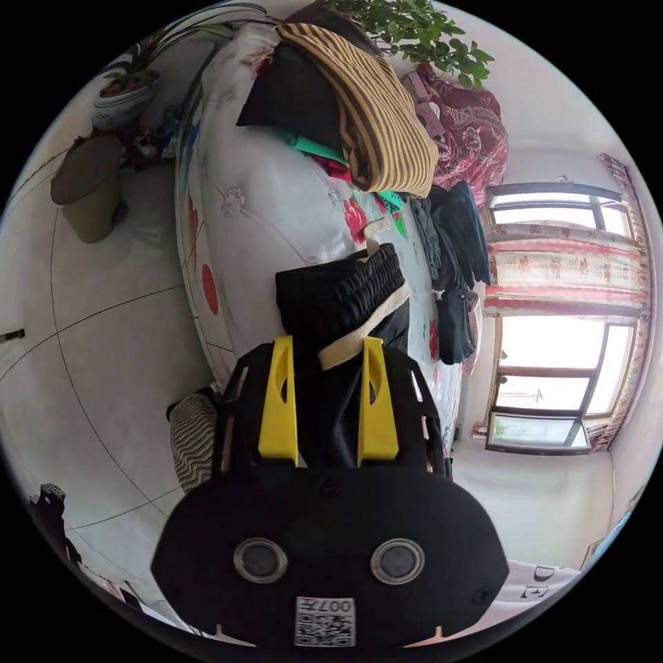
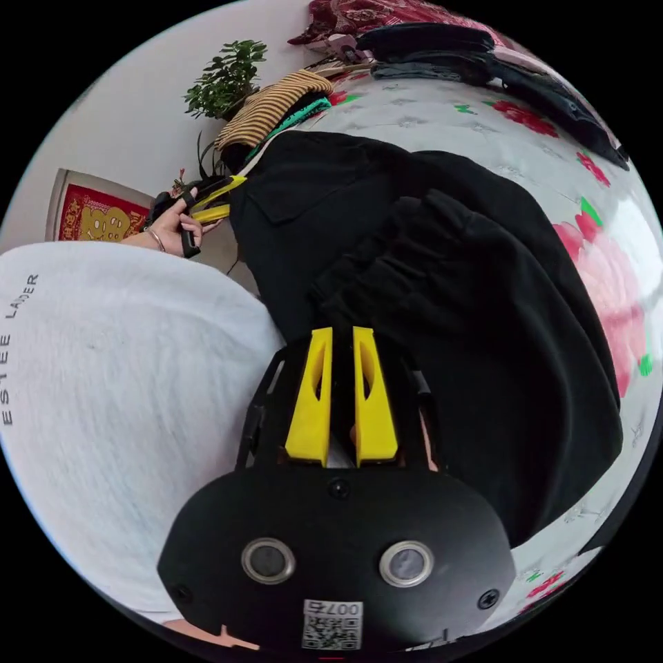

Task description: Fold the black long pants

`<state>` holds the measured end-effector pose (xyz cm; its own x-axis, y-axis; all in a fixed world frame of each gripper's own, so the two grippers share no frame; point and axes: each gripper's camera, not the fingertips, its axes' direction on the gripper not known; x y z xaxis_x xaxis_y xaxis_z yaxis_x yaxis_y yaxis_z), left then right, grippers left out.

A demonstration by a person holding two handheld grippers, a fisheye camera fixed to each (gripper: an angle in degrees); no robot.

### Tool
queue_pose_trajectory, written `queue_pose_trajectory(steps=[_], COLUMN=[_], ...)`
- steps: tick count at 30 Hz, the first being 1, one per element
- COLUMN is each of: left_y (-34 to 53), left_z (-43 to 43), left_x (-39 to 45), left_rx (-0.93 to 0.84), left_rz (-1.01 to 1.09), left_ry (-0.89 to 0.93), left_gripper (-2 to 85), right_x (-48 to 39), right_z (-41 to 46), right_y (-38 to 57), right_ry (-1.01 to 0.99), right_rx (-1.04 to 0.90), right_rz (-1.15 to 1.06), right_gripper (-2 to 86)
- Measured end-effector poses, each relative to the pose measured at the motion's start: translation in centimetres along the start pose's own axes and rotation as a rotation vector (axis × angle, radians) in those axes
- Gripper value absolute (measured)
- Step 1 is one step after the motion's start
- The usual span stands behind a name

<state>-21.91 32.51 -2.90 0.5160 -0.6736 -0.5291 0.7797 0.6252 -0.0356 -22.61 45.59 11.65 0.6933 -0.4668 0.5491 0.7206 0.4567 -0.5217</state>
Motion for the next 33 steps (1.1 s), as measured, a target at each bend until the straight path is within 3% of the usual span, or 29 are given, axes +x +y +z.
queue_pose_trajectory(steps=[5,11,14,17,22,25,26,28,30,33], left_y=[-0.5,1.3,2.2,4.2,16.4,25.8,27.7,34.1,36.7,35.6], left_z=[0.3,0.2,0.3,1.0,6.1,12.9,14.7,22.0,24.6,25.4], left_x=[0.0,0.9,5.2,13.5,30.7,35.8,36.1,36.0,35.6,35.2], left_rx=[-0.035,0.036,0.025,-0.052,-0.341,-0.57,-0.635,-0.944,-1.055,-1.002], left_rz=[0.022,0.055,0.222,0.527,1.216,1.455,1.477,1.481,1.491,1.476], left_ry=[-0.011,0.195,0.226,0.257,0.366,0.425,0.438,0.42,0.394,0.319], left_gripper=[8.1,5.8,5.6,5.5,5.6,6.2,6.6,6.7,6.8,7.7], right_x=[2.5,4.9,5.6,6.5,9.2,11.5,12.4,13.7,14.9,16.8], right_z=[-5.6,-8.9,-10.0,-12.4,-16.3,-17.2,-17.3,-17.3,-17.2,-16.5], right_y=[2.4,6.6,8.4,11.2,17.7,22.2,24.0,26.7,29.2,32.9], right_ry=[-0.1,-0.188,-0.145,-0.074,0.024,0.05,0.043,0.036,-0.009,-0.087], right_rx=[0.165,0.396,0.41,0.469,0.618,0.679,0.7,0.727,0.751,0.791], right_rz=[0.09,0.243,0.273,0.316,0.46,0.587,0.638,0.719,0.786,0.873], right_gripper=[2.7,2.2,1.6,1.2,0.6,0.5,0.7,1.3,2.4,4.3])
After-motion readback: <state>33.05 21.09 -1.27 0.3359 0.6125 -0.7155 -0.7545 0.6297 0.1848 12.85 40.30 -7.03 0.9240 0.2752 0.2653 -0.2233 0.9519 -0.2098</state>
